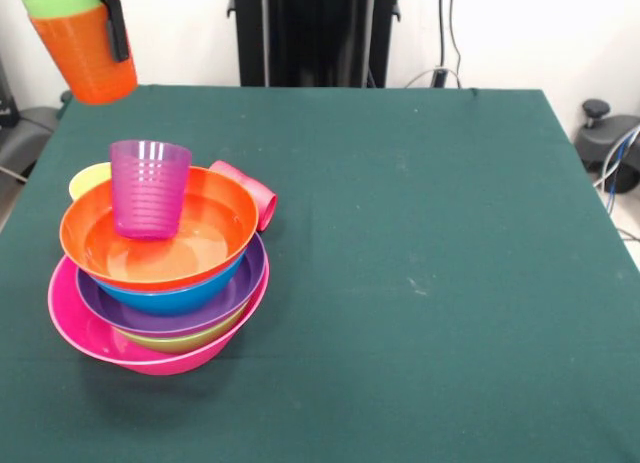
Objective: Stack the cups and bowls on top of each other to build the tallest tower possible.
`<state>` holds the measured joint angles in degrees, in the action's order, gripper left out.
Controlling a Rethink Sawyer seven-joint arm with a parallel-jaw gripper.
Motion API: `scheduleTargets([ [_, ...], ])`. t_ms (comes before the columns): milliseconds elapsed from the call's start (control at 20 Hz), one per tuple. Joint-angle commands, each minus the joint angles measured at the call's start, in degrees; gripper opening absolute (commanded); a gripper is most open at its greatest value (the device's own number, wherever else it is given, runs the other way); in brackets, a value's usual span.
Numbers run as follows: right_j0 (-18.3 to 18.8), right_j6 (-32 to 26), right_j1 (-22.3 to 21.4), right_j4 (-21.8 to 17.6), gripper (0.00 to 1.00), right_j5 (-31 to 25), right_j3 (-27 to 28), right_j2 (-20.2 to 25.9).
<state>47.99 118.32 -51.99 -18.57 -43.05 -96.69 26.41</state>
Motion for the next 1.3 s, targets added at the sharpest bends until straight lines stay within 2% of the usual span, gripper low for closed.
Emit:
scheduleTargets([
  [50, -3.53, -4.17, 3.09, -1.49, 0.0, -2.48, -0.94, 1.7],
  [400, -4.8, -3.03, 2.35, -0.9, 0.0, -2.98, -1.16, 1.1],
  [700, -4.52, -4.25, 6.68, -3.01, 0.0, -0.6, 1.39, 0.48],
  [1000, -4.21, -5.67, 7.18, -2.75, 0.0, -3.39, 4.02, 0.78],
  [1300, -4.8, -4.98, 9.01, -3.3, 0.0, -2.4, 5.25, 0.49],
])
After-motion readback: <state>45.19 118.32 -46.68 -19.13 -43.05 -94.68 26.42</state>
